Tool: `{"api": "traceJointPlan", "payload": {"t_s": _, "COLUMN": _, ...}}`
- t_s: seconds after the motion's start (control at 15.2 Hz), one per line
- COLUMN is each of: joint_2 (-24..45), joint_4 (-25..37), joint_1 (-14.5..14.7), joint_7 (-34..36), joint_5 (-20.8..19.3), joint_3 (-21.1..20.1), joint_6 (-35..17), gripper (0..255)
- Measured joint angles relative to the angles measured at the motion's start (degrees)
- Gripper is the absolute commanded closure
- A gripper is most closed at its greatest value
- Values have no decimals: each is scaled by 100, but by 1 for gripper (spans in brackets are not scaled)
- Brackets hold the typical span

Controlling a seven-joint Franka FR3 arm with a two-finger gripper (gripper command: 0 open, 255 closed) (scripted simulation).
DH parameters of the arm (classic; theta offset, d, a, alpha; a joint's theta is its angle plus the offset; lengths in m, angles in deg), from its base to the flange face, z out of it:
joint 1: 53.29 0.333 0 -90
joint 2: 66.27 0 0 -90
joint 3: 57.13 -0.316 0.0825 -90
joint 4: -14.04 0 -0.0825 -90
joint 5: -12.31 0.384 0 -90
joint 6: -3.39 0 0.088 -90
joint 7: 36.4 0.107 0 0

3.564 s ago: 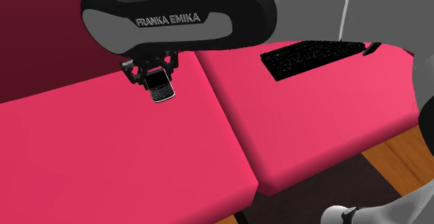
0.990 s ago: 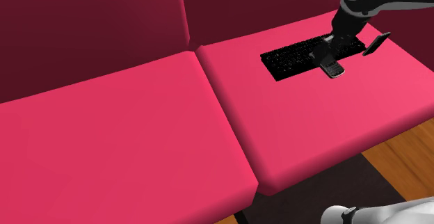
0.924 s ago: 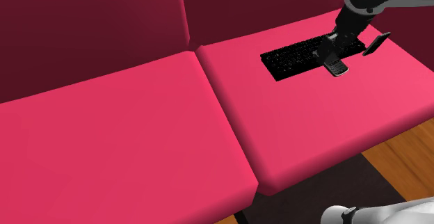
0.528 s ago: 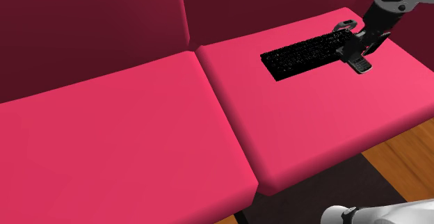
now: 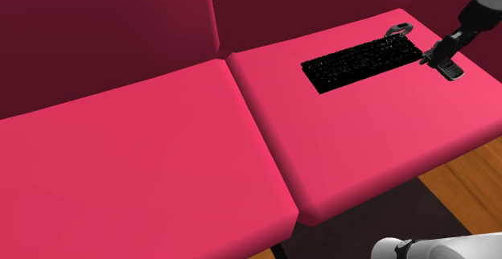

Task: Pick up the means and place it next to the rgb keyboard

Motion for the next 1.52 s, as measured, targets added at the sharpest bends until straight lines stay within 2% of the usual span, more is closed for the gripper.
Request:
{"api": "traceJointPlan", "payload": {"t_s": 0.07, "joint_2": 159, "joint_4": 193, "joint_1": -67, "joint_7": -180, "joint_5": 49, "joint_3": 90, "joint_6": 44, "gripper": 255}}
{"api": "traceJointPlan", "payload": {"t_s": 0.26, "joint_2": 287, "joint_4": 209, "joint_1": -145, "joint_7": -378, "joint_5": 88, "joint_3": 181, "joint_6": -55, "gripper": 255}}
{"api": "traceJointPlan", "payload": {"t_s": 1.32, "joint_2": 865, "joint_4": -428, "joint_1": -184, "joint_7": -628, "joint_5": 371, "joint_3": 201, "joint_6": -1215, "gripper": 255}}
{"api": "traceJointPlan", "payload": {"t_s": 1.52, "joint_2": 900, "joint_4": -424, "joint_1": -185, "joint_7": -638, "joint_5": 389, "joint_3": 198, "joint_6": -1246, "gripper": 255}}
